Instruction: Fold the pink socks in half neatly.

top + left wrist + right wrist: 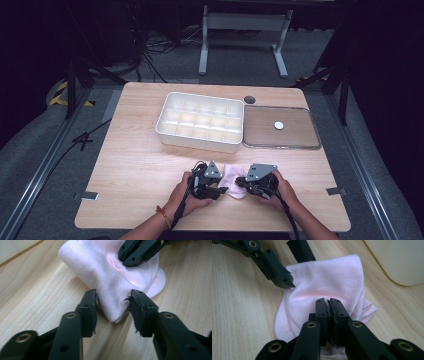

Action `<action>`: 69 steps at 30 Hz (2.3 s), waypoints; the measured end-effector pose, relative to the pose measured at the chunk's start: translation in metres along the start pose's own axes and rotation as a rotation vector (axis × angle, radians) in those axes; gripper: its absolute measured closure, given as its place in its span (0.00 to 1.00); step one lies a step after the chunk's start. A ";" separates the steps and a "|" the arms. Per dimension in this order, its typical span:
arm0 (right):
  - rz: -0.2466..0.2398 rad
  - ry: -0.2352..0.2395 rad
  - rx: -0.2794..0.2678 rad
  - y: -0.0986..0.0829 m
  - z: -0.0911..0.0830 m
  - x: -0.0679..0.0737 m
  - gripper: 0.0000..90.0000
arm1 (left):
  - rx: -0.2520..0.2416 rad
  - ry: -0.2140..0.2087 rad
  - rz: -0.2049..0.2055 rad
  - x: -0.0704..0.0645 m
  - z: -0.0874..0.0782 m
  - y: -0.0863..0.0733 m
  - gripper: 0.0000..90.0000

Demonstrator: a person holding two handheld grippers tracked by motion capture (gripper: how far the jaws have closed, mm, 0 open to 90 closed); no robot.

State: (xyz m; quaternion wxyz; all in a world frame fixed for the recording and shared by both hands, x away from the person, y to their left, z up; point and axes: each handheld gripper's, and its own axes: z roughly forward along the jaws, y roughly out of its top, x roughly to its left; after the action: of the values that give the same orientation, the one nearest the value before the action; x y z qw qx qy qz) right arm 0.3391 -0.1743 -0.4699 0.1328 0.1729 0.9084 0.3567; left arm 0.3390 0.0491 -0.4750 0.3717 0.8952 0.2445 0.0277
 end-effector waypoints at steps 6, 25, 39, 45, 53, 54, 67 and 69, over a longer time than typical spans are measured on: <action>0.000 0.000 0.000 0.000 0.000 0.000 0.95 | -0.052 -0.044 -0.008 0.004 -0.003 0.001 0.88; -0.004 -0.022 -0.021 0.002 0.005 0.001 0.94 | -0.133 -0.008 0.074 -0.007 -0.005 0.008 0.91; 0.109 -0.141 -0.036 -0.008 -0.004 -0.009 0.62 | -0.135 0.014 0.097 -0.003 -0.010 0.006 0.93; 0.112 -0.116 -0.035 -0.007 -0.001 -0.008 0.68 | -0.145 0.013 0.093 -0.004 -0.007 0.006 0.93; 0.132 -0.086 -0.040 -0.007 0.001 -0.011 0.69 | -0.165 -0.006 0.119 -0.012 -0.002 0.013 0.92; 0.132 -0.085 -0.041 -0.007 0.002 -0.010 0.69 | -0.165 -0.006 0.119 -0.012 -0.002 0.013 0.92; 0.175 -0.066 -0.062 -0.011 -0.014 -0.021 0.63 | -0.121 -0.008 0.170 -0.016 0.009 0.015 0.92; 0.172 -0.075 -0.063 -0.010 -0.017 -0.022 0.65 | -0.121 -0.010 0.174 -0.016 0.008 0.015 0.92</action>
State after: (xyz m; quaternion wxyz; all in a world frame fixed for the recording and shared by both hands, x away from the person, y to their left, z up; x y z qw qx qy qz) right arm 0.3509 -0.2007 -0.4625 0.1410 0.2595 0.8729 0.3883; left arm 0.3334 0.0274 -0.4689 0.4224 0.8891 0.1617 0.0701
